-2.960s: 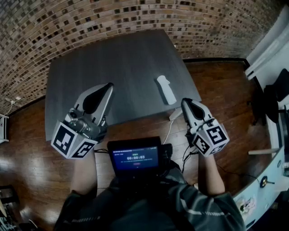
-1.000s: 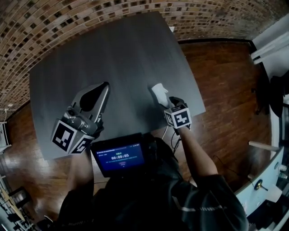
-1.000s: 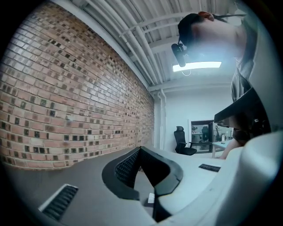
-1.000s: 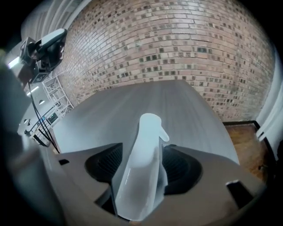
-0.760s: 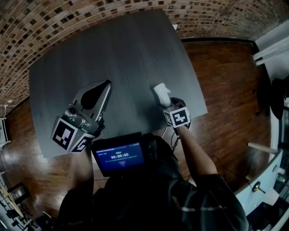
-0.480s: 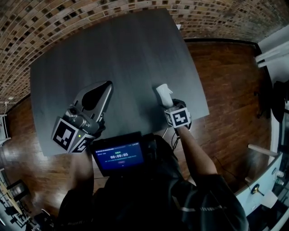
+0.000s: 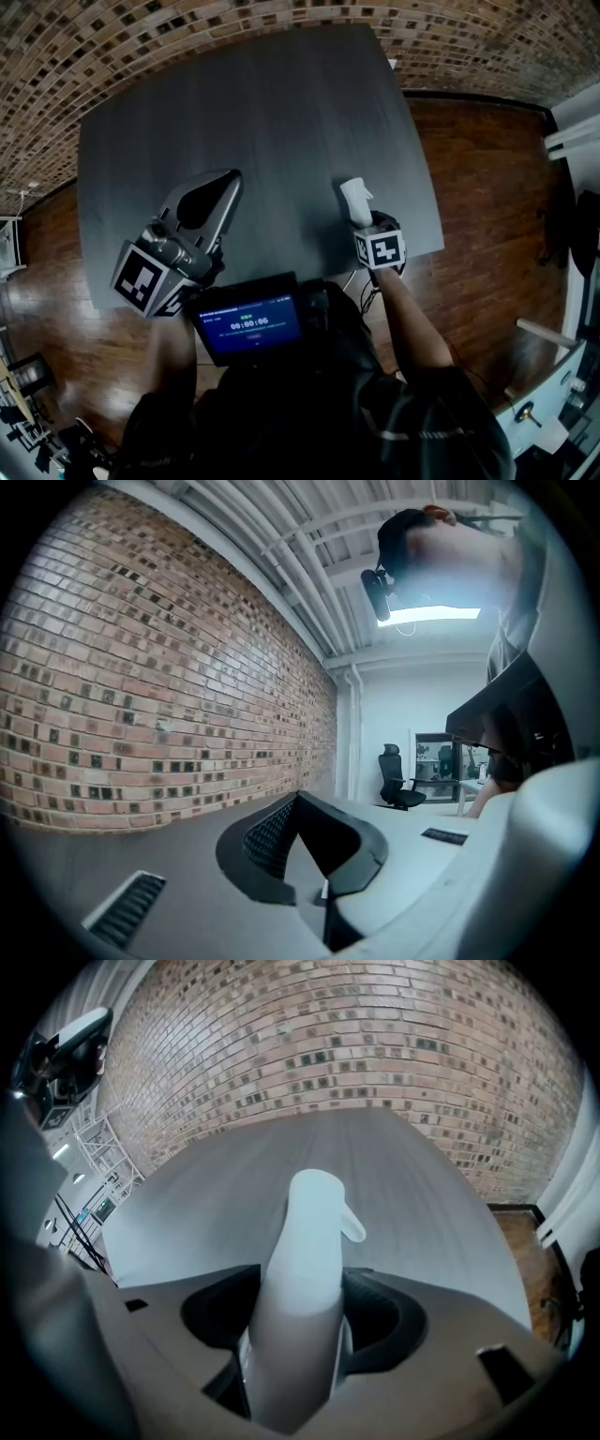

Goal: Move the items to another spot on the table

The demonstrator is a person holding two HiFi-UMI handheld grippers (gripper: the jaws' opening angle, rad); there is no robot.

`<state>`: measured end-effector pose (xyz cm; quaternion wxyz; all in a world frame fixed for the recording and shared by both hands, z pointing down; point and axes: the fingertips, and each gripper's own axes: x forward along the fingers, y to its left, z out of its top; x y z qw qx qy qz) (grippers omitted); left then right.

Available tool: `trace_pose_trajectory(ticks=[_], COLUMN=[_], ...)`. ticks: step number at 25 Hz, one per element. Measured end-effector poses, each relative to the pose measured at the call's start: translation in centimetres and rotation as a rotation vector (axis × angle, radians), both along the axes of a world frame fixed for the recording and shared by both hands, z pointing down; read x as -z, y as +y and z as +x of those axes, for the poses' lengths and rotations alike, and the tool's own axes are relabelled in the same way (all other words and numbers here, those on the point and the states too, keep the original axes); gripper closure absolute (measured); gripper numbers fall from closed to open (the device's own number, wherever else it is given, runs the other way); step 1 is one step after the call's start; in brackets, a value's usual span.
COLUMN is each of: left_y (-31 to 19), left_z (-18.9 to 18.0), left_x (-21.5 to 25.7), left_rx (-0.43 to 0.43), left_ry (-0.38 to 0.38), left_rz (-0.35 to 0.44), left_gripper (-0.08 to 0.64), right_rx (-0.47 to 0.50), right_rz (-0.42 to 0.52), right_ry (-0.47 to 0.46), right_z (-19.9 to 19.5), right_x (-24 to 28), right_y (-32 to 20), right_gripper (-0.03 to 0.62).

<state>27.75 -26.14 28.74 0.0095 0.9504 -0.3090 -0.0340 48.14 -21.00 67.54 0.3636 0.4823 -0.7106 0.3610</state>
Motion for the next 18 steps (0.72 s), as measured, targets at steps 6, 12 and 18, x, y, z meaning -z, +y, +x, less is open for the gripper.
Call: trace_pose_trajectory(ticks=[6,12,18], left_y=[0.5,2.1,4.6], left_z=[-1.2,-3.2,-8.7], left_x=[0.6,1.7,2.3], left_rx=[0.059,0.172,0.325], left_ry=[-0.01,-0.042,-0.044], left_rz=[0.002,0.03,0.045], left_gripper=[0.566,0.566,0.566], right_rx=[0.001,0.006,0.132], right_rz=[-0.004,0.025,0.065], right_ry=[-0.052,-0.163,-0.251], right_z=[0.0,-1.0,-6.7], right_x=[0.9,3.1,6.6], right_y=[0.6,-0.5,-1.3], right_gripper=[0.311,0.312,0.311])
